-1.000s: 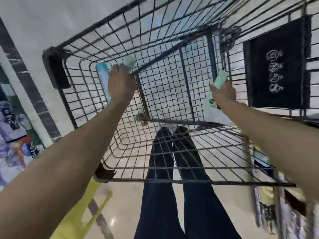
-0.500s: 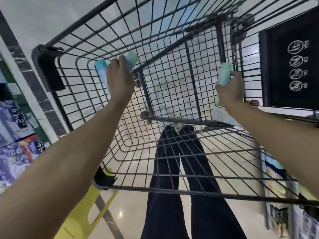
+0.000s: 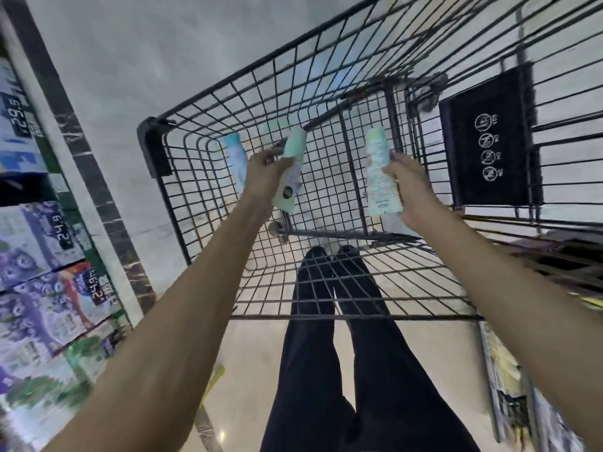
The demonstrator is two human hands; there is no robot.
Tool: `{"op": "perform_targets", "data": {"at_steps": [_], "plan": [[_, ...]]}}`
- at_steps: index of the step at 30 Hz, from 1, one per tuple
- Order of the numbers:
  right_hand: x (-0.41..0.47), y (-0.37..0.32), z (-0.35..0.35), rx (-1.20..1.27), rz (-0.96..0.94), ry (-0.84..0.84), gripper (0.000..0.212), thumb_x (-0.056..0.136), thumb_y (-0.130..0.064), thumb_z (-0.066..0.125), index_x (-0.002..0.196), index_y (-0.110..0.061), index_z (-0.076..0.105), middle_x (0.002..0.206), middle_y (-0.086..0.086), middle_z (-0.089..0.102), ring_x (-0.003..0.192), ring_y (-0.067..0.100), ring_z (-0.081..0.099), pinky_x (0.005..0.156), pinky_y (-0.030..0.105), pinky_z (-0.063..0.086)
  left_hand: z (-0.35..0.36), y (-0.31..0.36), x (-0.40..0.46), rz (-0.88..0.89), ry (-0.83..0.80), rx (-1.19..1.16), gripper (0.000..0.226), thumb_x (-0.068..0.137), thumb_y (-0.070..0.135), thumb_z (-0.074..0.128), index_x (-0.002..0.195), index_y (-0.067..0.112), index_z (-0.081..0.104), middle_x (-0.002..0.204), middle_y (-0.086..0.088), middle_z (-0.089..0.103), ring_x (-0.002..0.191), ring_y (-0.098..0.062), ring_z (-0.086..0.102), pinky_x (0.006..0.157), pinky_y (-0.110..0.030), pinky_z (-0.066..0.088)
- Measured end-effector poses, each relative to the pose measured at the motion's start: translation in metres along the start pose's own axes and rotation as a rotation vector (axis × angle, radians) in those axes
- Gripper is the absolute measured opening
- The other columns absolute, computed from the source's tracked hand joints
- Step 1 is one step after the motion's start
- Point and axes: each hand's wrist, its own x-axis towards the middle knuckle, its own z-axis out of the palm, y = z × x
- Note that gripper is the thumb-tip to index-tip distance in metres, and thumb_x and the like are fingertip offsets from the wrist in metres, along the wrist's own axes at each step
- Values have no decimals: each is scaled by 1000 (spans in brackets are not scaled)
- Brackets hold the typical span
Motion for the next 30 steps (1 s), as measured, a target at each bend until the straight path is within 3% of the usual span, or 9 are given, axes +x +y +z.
{"op": "perform_targets", "data": {"at_steps": [3,6,9,13,18,21,24,27,30], "plan": [[-42,-12,-6,-23,-17,-45,58,90,6,58,145,-14,54,123,20,69,96,39,74,88,63,58,-3,17,-46,-65,-98,-130,55,84,-2,72,134,2,51,109,-23,70,81,-33,73,90,-65,56],[-90,-27,-14,-141,-82,-52,66,89,8,62,149,-19,52,124,11,70,101,35,74,91,62,58,-3,39,-100,-42,-139,-53,58,83,-9,68,138,4,53,117,-16,67,96,-37,72,96,-60,55],[-149,-48,-23,-303,-270,-39,62,88,6,68,142,-25,59,132,0,64,103,15,70,78,34,61,-4,63,-154,62,-145,18,52,82,-10,67,130,10,62,115,-5,67,108,-38,69,96,-53,57],[-219,-67,-44,-252,-478,60,39,83,1,79,104,-31,69,127,1,68,108,17,68,65,14,55,-11,86,-215,257,-41,111,37,82,-5,72,110,19,70,111,-3,71,98,-31,72,80,-40,62],[-294,-72,-70,-8,-546,32,31,82,2,78,103,-20,81,115,10,75,107,31,72,73,28,60,-21,107,-271,439,-37,193,28,80,-1,76,102,16,71,106,-7,75,82,-14,74,75,-42,60],[-333,-65,-81,86,-618,18,30,83,0,77,99,-24,81,110,10,77,110,41,69,80,43,57,-25,114,-300,529,-83,230,28,77,6,81,102,18,76,101,-3,77,92,-21,75,83,-42,63],[-368,-49,-85,293,-677,37,35,75,5,82,101,-16,71,110,15,73,107,37,69,76,34,63,-32,115,-324,607,-170,216,30,79,5,81,105,18,75,97,-6,78,92,-28,75,85,-49,63],[-398,-26,-86,542,-721,-20,45,57,-4,87,94,-14,64,98,10,73,103,30,71,84,35,63,-36,112,-347,651,-236,160,41,78,0,82,112,19,69,97,-3,73,85,-23,73,83,-49,63],[-421,2,-88,636,-836,-100,29,76,5,76,91,-18,65,94,5,72,105,29,70,102,44,54,-36,106,-369,682,-305,101,49,79,-2,82,120,14,63,100,-5,66,83,-16,70,80,-47,64]]}}
